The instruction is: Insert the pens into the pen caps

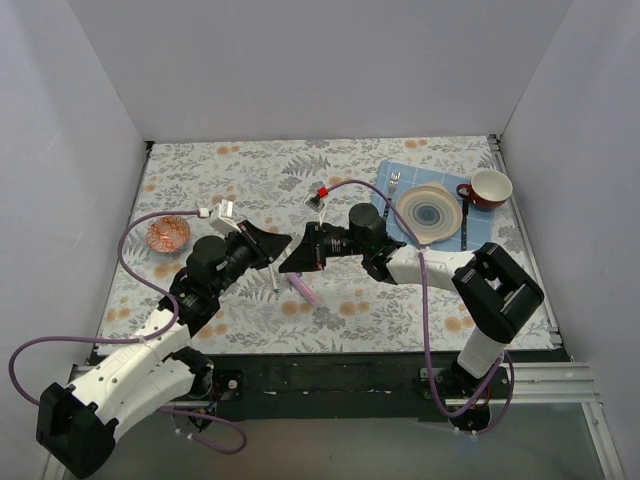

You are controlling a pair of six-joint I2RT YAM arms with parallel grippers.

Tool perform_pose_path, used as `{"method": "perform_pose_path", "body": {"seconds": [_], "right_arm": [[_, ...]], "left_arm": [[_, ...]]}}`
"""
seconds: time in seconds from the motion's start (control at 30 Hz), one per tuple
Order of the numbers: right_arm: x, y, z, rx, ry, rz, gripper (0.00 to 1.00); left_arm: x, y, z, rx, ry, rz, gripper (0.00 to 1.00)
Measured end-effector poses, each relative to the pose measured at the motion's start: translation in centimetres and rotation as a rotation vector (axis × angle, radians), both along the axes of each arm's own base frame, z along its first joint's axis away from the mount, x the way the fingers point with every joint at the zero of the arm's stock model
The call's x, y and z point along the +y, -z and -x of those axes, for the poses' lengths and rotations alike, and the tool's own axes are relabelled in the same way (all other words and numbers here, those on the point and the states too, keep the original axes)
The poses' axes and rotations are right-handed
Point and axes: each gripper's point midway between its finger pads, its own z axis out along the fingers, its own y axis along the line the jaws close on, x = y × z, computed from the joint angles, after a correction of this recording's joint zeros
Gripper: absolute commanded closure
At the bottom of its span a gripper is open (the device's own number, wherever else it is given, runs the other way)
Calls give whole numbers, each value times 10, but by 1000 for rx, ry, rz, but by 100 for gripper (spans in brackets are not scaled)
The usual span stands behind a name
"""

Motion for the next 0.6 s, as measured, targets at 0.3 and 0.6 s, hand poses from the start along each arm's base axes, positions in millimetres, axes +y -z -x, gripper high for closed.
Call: {"method": "perform_pose_path", "body": {"seconds": [0.3,0.6], "right_arm": [[-5,8,6,23,18,-1,99],[-48,25,0,55,118,37,99]], "left_arm": [[8,1,-3,-3,-40,-51,31],[86,-30,-29,-47,-373,-443,37]]}}
